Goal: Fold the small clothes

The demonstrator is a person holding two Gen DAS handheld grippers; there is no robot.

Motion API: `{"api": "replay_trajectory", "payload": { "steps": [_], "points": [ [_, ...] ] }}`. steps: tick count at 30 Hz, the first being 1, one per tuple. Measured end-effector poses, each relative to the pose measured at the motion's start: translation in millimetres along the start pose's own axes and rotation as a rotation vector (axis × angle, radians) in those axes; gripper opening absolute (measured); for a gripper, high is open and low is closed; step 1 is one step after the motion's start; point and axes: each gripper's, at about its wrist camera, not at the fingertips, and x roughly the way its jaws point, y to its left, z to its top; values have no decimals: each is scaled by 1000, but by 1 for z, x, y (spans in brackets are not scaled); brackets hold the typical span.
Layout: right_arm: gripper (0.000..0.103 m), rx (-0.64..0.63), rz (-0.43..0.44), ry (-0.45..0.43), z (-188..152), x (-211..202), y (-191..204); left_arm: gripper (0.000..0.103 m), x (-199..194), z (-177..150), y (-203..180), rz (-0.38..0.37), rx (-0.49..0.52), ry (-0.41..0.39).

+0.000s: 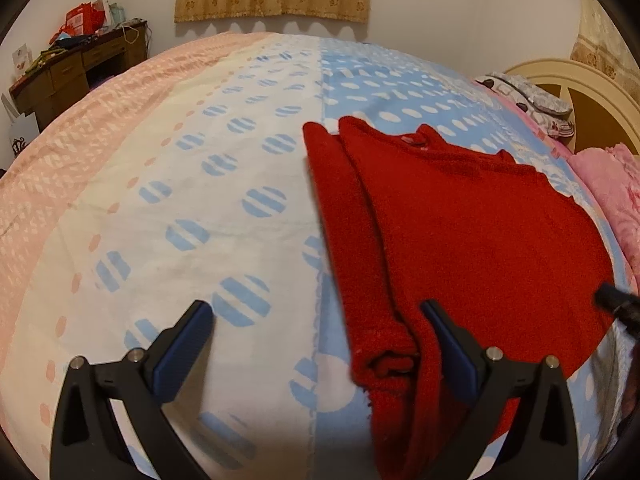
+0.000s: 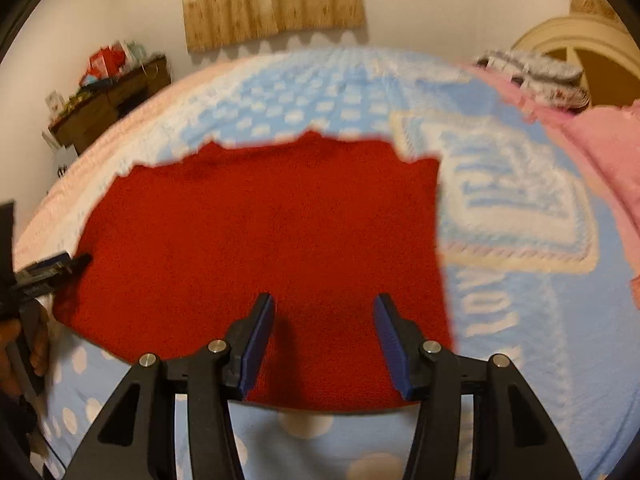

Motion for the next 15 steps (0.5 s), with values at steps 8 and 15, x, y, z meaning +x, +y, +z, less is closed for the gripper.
{"api": "replay_trajectory", "payload": {
  "steps": [8,15],
  "points": [
    [55,-34,-45,10,-2,3,28,103,0,-1,0,-7,-7,-10],
    [55,-117,33,-9,7,13,95,103,0,-1,0,-18,-13,-9]
  ]
}}
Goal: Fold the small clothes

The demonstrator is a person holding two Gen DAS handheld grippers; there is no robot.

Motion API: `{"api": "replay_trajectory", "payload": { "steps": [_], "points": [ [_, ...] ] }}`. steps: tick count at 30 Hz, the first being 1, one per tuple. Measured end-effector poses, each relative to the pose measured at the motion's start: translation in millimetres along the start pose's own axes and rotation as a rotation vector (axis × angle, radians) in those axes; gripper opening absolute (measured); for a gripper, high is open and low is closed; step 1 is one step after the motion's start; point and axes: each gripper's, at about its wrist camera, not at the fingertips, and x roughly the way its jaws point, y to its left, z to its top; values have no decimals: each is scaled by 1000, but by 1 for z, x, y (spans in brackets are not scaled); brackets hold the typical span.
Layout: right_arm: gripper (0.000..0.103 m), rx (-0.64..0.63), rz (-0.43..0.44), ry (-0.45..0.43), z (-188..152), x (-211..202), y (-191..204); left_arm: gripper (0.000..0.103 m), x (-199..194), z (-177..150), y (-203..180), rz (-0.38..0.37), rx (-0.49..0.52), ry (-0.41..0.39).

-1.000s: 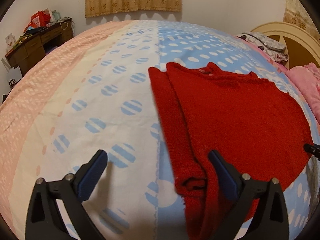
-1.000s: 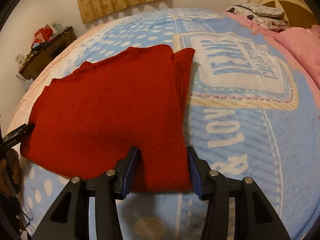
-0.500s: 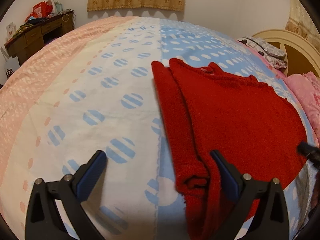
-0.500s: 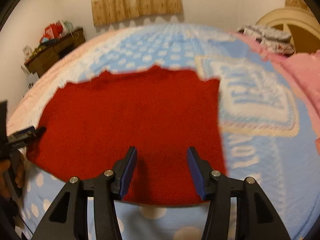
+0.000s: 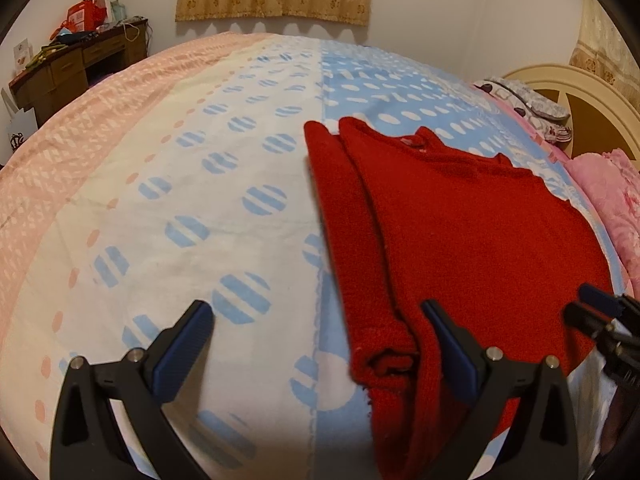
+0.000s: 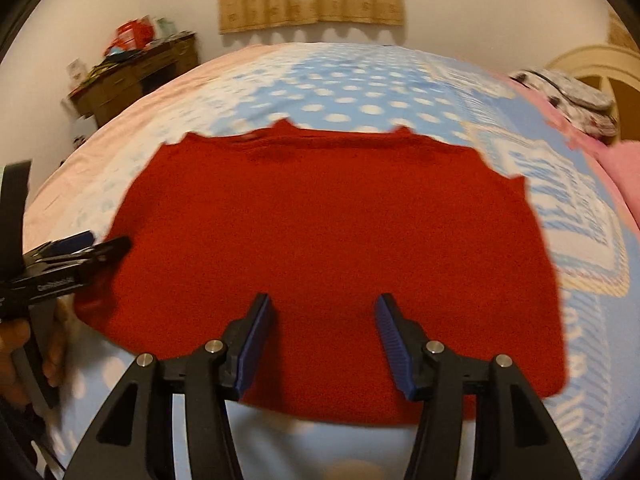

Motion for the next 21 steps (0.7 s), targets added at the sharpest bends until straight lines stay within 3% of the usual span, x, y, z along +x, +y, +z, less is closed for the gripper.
{"api": "replay_trajectory", "payload": {
  "steps": [4,7,15,21],
  "points": [
    [56,-35,20,-1,0,9,28,103,-1,0,2,-6,-2,-1],
    [61,-93,-31,-8,-7,15,45,103,-1,0,4,-16,-7,0],
    [63,-104,-20,-15,-15,15,42,103,-7,0,7,-36,7,3],
    [63,-119,-25,-46,-16,0,53,103,-24,14,18,-6,40,-70]
  ]
}}
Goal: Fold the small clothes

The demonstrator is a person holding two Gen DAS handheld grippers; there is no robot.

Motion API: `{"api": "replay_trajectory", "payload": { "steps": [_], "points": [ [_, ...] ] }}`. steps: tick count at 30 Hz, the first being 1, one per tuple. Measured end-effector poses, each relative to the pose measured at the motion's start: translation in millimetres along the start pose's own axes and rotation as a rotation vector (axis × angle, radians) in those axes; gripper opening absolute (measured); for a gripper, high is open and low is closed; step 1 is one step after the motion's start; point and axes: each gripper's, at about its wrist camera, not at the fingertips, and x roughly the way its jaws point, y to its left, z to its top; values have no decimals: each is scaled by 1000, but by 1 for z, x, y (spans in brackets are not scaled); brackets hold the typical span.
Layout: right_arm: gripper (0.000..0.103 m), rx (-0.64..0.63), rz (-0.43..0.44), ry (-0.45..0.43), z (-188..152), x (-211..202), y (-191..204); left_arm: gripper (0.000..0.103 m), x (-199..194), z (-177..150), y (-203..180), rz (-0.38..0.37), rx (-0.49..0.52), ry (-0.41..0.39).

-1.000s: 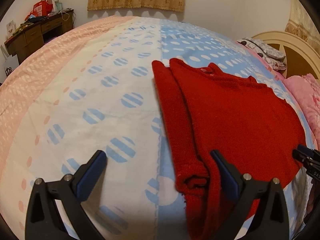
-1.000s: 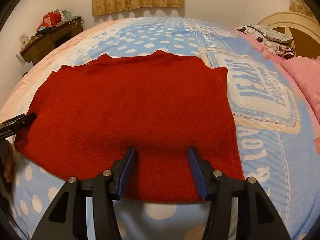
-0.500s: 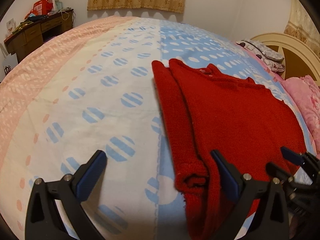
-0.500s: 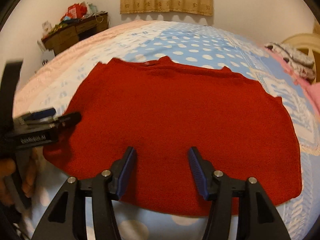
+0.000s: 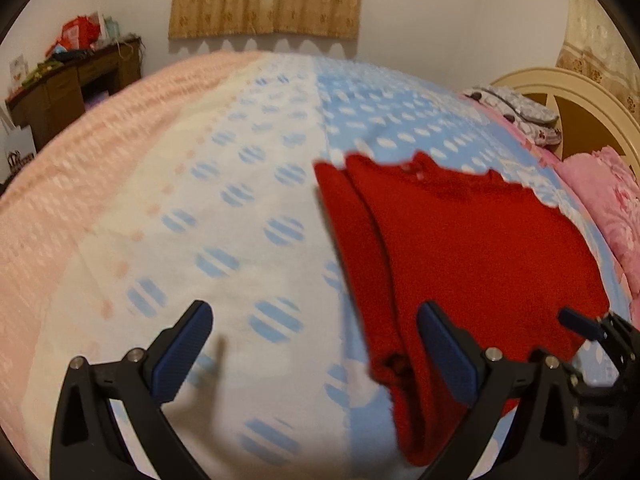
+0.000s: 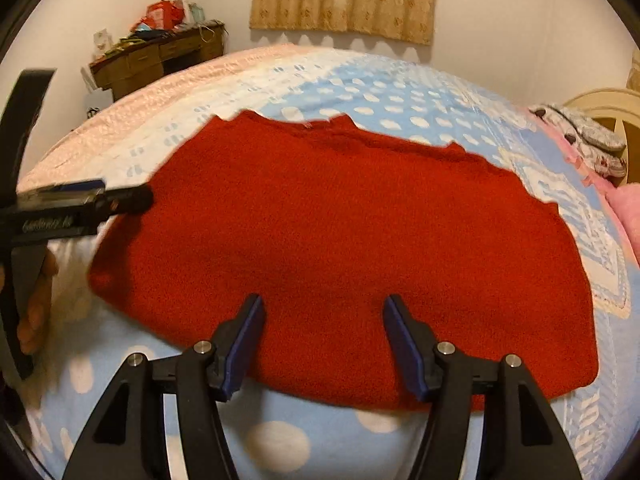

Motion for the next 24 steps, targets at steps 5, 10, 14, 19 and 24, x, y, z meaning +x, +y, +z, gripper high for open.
{"api": "replay_trajectory", "payload": {
  "steps": [5,10,14,19,24],
  "points": [
    [63,-76,20,-77,2,-20,30,103,7,17,17,30,-18,-16],
    [63,-176,37,-124,2,-32,63,103,23,26,28,-61,-90,8],
    [63,-289,32,-136,-3,-32,94,103,34,32,27,-136,-151,23],
    [63,-396,-2,-166,-12,-25,123,103,42,38,17,-148,-151,24],
    [63,-432,-15,-160,-15,-17,139,100,52,45,10,-171,-139,30]
  ]
}}
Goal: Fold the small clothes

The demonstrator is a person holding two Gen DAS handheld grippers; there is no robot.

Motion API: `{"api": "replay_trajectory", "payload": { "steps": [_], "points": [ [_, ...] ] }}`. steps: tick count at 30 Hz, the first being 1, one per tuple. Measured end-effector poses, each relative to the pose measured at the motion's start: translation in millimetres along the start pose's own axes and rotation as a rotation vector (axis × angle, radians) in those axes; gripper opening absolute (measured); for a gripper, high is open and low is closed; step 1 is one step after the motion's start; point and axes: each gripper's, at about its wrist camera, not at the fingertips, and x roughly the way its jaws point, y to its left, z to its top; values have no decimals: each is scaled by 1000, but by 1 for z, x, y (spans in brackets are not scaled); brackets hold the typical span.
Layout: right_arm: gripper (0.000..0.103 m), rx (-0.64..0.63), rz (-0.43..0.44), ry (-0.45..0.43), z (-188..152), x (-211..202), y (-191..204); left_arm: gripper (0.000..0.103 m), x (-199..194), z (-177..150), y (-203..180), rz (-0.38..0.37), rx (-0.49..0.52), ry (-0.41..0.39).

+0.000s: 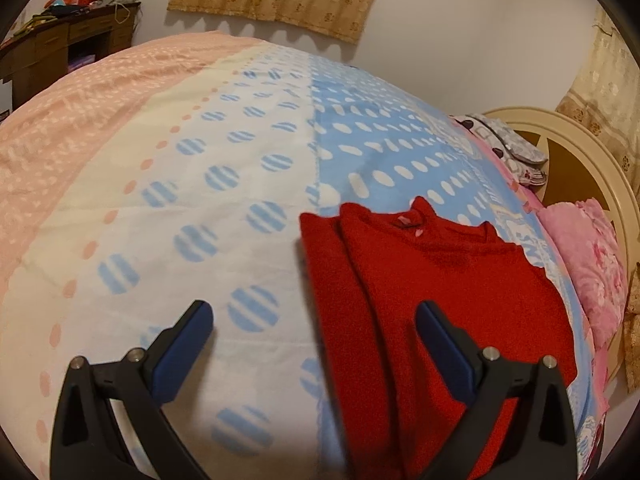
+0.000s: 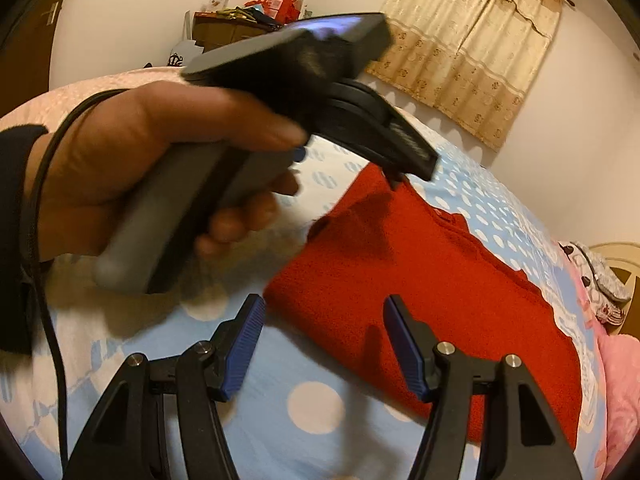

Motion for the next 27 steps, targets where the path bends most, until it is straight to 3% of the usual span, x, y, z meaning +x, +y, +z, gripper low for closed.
{"api": "replay_trajectory", "payload": {
  "steps": [5,9,14,15,17,18,20,24,27],
  "points": [
    [58,-10,-39,0,2,4,2,82,13,0,1,-61,-9,36],
    [49,-12,-45,5,4,6,1,78,16,2,-2,-91,-5,44],
    [37,-24,-36,14,4,9,6,60,23,4,-5,-117,1,64],
    [31,-28,-35,14,5,10,6,56,24,5,-7,-124,7,72],
    [18,-31,-27,22,6,12,5,37,28,5,-8,-143,13,92],
    [10,-30,-22,26,7,12,6,35,30,6,-6,-154,2,99],
    [9,-27,-13,35,8,12,6,23,31,8,1,-195,-43,105],
    [8,-8,-1,21,10,5,-1,17,30,9,13,-275,-115,105],
    [8,19,8,9,9,0,-9,15,25,9,3,-256,-76,93]
  ]
}}
